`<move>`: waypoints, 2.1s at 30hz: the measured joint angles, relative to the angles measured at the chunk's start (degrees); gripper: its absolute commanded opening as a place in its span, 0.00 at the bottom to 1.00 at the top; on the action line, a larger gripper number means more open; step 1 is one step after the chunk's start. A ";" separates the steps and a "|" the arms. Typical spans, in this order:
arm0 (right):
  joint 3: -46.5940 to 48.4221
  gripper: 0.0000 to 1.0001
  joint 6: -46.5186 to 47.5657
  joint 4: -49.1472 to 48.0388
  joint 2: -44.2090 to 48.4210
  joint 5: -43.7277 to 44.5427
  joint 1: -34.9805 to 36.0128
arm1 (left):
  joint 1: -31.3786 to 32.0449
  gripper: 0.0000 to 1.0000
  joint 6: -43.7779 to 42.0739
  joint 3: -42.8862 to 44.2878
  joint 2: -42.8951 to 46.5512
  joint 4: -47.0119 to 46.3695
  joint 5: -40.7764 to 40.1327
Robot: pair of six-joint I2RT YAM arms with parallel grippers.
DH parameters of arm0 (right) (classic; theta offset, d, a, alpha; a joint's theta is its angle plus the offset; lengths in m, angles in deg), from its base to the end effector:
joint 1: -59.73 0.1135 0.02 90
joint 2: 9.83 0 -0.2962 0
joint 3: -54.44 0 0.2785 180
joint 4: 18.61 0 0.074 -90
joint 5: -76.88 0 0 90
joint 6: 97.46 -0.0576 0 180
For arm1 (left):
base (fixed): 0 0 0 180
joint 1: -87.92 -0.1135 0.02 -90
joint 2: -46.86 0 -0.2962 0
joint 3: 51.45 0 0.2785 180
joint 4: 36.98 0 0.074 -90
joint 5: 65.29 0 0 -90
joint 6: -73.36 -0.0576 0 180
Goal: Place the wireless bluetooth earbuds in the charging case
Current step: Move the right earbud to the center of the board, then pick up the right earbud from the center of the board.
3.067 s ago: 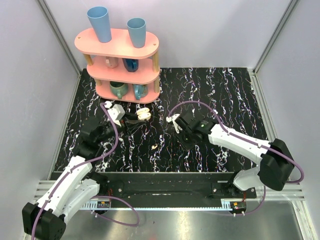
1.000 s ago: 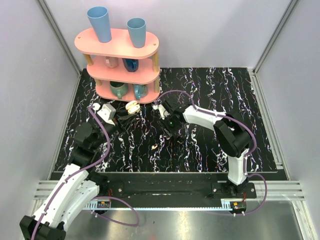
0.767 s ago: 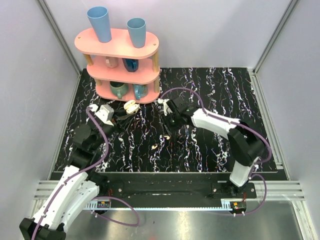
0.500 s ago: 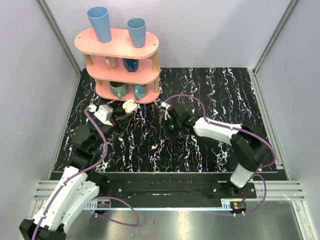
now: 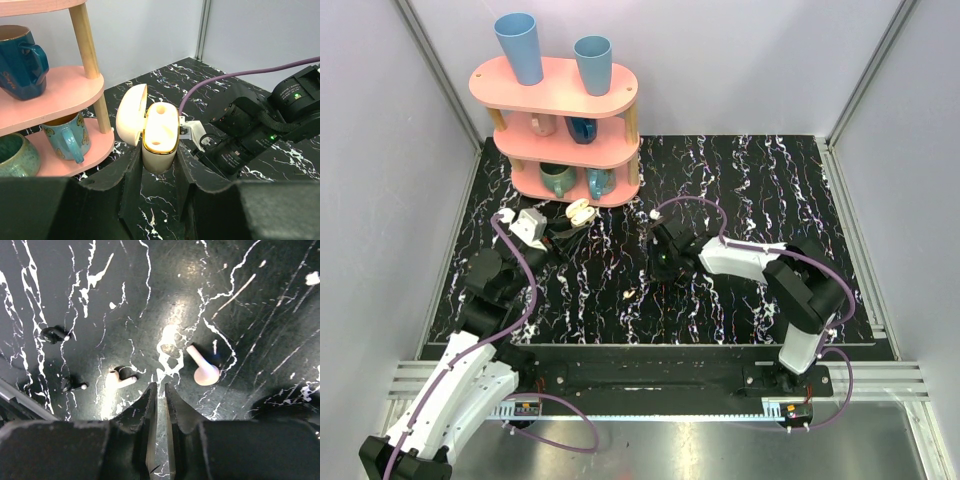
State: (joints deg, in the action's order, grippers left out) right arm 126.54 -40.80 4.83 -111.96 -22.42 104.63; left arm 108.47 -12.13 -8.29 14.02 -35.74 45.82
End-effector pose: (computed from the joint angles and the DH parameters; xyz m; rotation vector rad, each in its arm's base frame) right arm 0.2776 0.2898 0.1586 -0.3382 2.6340 0.7203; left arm 0.1531 -0.0795 0.3442 0.5048 1.3615 -0.6189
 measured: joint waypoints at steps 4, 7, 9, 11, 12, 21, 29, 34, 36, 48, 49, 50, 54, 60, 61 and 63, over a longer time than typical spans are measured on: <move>0.00 0.18 0.04 0.87 -0.02 1.77 0.00 | 0.00 0.00 0.00 -0.02 -0.02 0.00 0.00; 0.02 0.18 0.04 1.11 -0.22 2.93 0.00 | 0.00 0.00 0.00 -0.02 -0.28 0.00 0.00; 0.11 0.19 0.11 1.55 -0.66 3.89 0.00 | 0.00 0.00 0.00 -0.02 -0.28 0.00 0.00; 0.22 0.19 0.39 2.19 -1.18 4.85 0.00 | 0.00 0.00 0.00 -0.02 -0.28 0.00 0.00; 0.22 0.19 0.59 2.49 -1.38 5.40 0.00 | 0.00 0.00 0.00 -0.02 -0.28 0.00 -0.02; 2.71 0.22 2.56 4.35 -2.78 9.44 -0.07 | 0.00 0.00 0.00 -0.13 -0.28 0.00 -0.02; 3.08 0.41 4.11 4.48 -2.58 10.36 -0.55 | 0.00 0.00 0.00 -0.13 -0.28 0.00 -0.02; 3.04 0.43 3.28 6.95 0.22 10.93 -1.05 | 0.00 0.00 0.00 -0.13 -0.28 -0.02 -0.02; 3.08 0.43 2.64 7.13 1.22 11.74 -1.40 | 0.00 0.00 0.00 -0.13 -0.28 -0.02 0.00; 5.51 0.45 5.84 8.90 -1.68 14.16 -2.19 | 0.00 0.00 0.00 -0.13 -0.74 -0.04 0.04; 5.88 0.45 6.80 8.90 -2.05 14.01 -2.21 | 0.00 0.00 0.02 -0.13 -0.79 -0.04 0.02; 6.32 0.45 7.58 8.94 -2.40 13.70 -2.25 | 0.00 0.00 0.02 -0.13 -0.81 -0.04 0.04; 7.78 0.43 10.21 9.05 -3.39 12.61 -2.49 | 0.00 0.00 0.02 -0.13 -0.92 -0.02 0.02; 8.48 0.42 11.80 9.57 -4.76 11.63 -2.64 | 0.00 0.00 0.00 -0.13 -1.01 -0.02 0.04; 8.48 0.42 11.93 9.86 -4.98 11.63 -2.64 | 0.00 0.00 0.02 -0.13 -1.03 -0.02 0.04; 8.48 0.42 12.00 10.16 -5.20 11.58 -2.67 | 0.00 0.00 0.02 -0.13 -1.03 -0.02 0.04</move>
State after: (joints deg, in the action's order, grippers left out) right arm 135.02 -28.80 15.00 -117.16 -10.84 101.97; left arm 108.47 -12.11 -8.42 12.99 -35.76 45.86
